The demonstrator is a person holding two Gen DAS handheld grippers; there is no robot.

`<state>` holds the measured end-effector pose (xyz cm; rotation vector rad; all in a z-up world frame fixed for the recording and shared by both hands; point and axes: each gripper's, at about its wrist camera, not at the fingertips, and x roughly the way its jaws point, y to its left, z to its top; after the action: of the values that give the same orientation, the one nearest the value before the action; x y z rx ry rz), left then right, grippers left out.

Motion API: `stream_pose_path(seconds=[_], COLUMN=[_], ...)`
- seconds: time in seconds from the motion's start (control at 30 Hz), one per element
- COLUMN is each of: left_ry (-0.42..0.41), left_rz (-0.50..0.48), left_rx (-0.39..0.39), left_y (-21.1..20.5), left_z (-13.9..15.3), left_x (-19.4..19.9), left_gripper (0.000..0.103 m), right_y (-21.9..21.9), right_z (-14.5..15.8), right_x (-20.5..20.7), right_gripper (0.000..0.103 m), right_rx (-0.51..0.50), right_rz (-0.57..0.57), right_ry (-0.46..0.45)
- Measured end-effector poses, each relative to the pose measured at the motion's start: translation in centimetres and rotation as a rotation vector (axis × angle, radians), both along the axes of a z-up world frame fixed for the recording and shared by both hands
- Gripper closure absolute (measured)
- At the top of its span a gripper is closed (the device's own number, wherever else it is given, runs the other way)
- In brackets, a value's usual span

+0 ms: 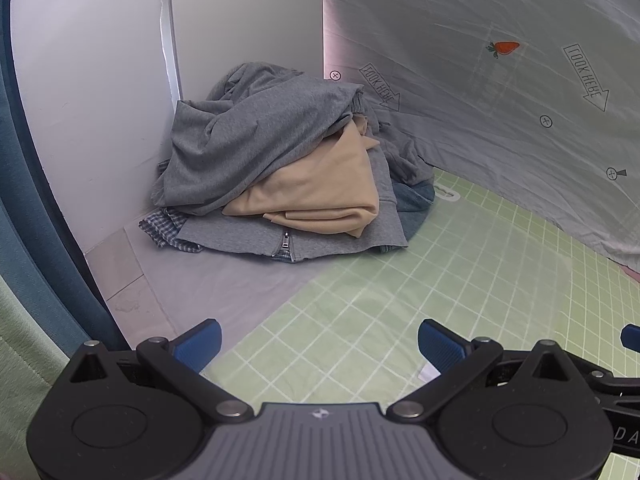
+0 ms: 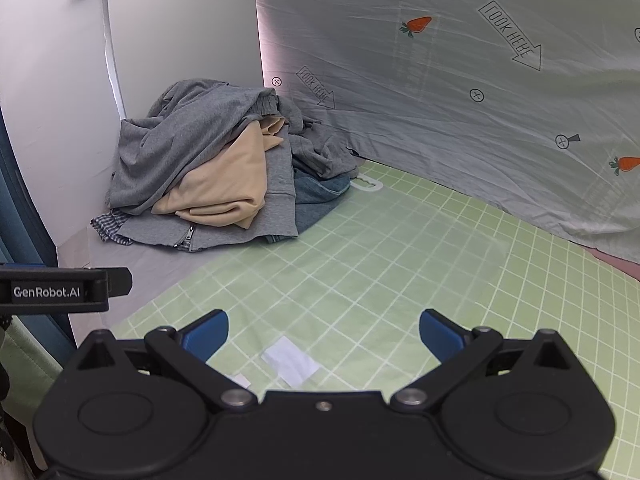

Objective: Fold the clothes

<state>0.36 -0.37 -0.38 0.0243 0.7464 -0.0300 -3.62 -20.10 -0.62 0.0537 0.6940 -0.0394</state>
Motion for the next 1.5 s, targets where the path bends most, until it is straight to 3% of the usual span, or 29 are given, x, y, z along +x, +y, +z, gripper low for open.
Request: stream_pose_path(seconds=[1.5], left_ry=[0.044], left_rz=[0.007], left_rx=[0.018], left_y=[0.06], left_z=[-0.68], left_x=[0.98], left_gripper=[0.0], right_y=[-0.34], right_z=[-0.77], right_x=[0.8], right_gripper=[0.0], right_rx=[0.005], right_rz=[-0.011], right_ry=[0.021])
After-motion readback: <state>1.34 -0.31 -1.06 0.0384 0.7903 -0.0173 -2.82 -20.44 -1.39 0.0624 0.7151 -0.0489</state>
